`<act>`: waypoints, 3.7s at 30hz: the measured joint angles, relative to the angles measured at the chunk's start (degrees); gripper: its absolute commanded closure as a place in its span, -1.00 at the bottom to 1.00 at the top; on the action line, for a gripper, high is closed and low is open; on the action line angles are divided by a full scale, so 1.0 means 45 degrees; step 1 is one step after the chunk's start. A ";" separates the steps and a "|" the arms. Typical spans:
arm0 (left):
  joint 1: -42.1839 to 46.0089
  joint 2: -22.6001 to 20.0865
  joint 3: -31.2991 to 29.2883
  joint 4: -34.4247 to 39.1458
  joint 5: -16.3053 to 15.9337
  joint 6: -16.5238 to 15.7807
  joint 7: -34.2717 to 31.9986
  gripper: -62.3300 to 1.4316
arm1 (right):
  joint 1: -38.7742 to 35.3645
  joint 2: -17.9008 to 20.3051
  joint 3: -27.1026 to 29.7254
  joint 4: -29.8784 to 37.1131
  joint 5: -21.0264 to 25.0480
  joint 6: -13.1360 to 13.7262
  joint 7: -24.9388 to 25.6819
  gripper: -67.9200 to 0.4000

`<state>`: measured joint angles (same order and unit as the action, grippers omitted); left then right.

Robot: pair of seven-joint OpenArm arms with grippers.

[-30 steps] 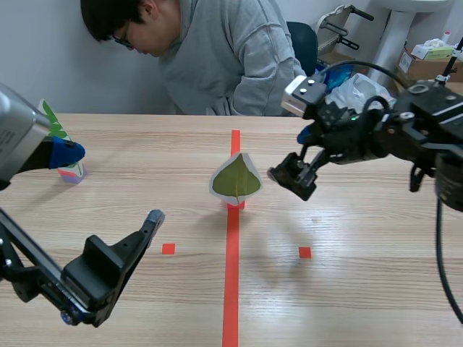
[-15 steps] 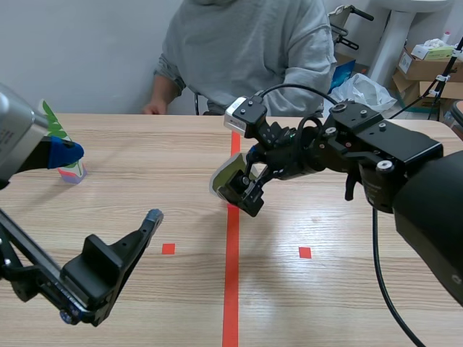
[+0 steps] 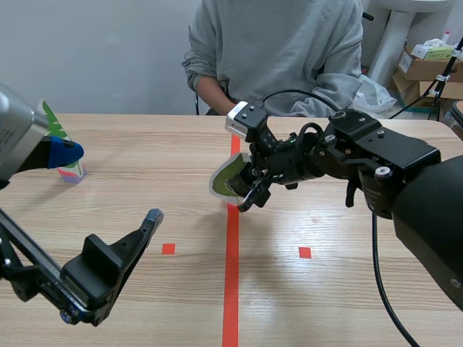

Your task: Do the leaf sorting experiment

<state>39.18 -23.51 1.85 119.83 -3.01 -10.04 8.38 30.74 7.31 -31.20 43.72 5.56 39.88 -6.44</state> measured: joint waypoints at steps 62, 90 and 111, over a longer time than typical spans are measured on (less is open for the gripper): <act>0.0000 0.0000 0.0000 0.0000 -0.0680 0.0005 -0.0092 -1.00 | -0.2749 0.3740 0.9904 0.0277 0.3206 -0.3444 -0.1919 0.93; 0.0000 0.0000 0.0000 0.0000 -0.0680 0.0005 -0.0092 -1.00 | -0.2739 0.3497 0.9908 -0.0267 0.2715 -0.3701 -0.2453 -0.75; 0.0005 0.0000 0.0000 0.0000 -0.0665 0.0010 -0.0039 -1.00 | -0.7461 0.3546 1.0054 0.8412 0.6421 -0.2016 -0.6343 -0.61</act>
<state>39.20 -23.51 1.85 119.83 -6.00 -10.00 8.21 -2.83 23.27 14.04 81.58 34.46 30.81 -34.98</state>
